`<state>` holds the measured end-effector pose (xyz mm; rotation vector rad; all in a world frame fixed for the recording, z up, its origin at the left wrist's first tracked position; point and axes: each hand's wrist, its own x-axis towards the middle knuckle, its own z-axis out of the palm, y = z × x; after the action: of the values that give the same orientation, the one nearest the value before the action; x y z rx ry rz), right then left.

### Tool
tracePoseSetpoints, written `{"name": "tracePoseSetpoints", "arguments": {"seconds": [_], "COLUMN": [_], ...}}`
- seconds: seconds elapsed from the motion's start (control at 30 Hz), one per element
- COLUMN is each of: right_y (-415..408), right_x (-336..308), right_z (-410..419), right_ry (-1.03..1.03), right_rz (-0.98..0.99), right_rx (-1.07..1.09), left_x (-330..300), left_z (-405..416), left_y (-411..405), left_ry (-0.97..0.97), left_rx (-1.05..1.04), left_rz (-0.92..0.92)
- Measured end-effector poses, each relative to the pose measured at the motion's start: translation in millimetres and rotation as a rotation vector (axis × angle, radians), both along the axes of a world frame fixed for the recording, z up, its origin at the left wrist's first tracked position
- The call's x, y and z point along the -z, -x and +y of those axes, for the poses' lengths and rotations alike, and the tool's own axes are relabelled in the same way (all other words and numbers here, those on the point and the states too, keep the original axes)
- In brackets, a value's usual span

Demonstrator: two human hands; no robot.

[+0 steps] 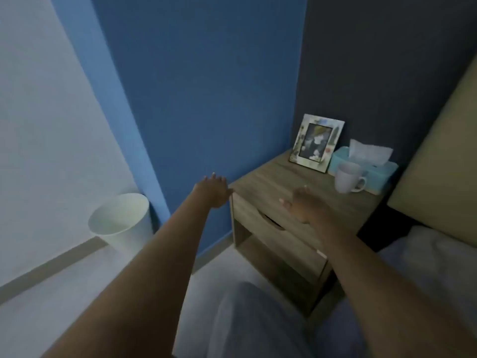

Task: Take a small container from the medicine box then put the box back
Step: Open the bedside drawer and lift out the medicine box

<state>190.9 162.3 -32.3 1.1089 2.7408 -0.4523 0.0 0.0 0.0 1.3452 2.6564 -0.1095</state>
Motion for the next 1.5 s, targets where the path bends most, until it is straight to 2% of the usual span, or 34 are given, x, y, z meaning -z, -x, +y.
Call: {"name": "tracePoseSetpoints", "arguments": {"seconds": [0.13, 0.23, 0.43, 0.5, 0.57, 0.73, 1.03, 1.23, 1.5], "right_y": [2.8, 9.5, 4.8, 3.8, 3.5, 3.1, 3.0, 3.2, 5.3], "right_x": [54.4, 98.4, 160.3, 164.7, 165.9, 166.0, 165.2, 162.9, 156.7], "right_z": [43.4, 69.0, 78.6, 80.1, 82.2, 81.3, 81.0, 81.3, 79.0], "right_ry": [-0.048, -0.047, -0.138, -0.175, -0.19, -0.192, -0.17, -0.159, -0.15], "right_rz": [-0.012, 0.016, 0.109, 0.145, 0.157, 0.182, 0.203, 0.196, 0.187], "right_rx": [0.032, 0.05, 0.08, 0.076, 0.076, 0.08, 0.083, 0.083, 0.088], "left_x": [68.4, 132.2, 228.4, 241.0, 246.4, 247.9, 238.2, 245.1, 244.9], "left_z": [54.0, 78.2, 94.9, 101.4, 112.1, 131.0, 106.2, 52.7, -15.1], "left_y": [2.4, 4.0, -12.1, -17.8, -20.9, -20.8, -25.2, -24.0, -25.5], "left_ry": [-0.011, -0.083, -0.522, -0.673, -0.794, -0.898, -0.963, -0.896, -0.917], "left_rx": [0.035, -0.051, -0.42, -0.519, -0.602, -0.607, -0.551, -0.572, -0.611], "left_rz": [-0.106, -0.264, -0.704, -0.886, -0.993, -1.188, -1.226, -1.249, -1.253]}}
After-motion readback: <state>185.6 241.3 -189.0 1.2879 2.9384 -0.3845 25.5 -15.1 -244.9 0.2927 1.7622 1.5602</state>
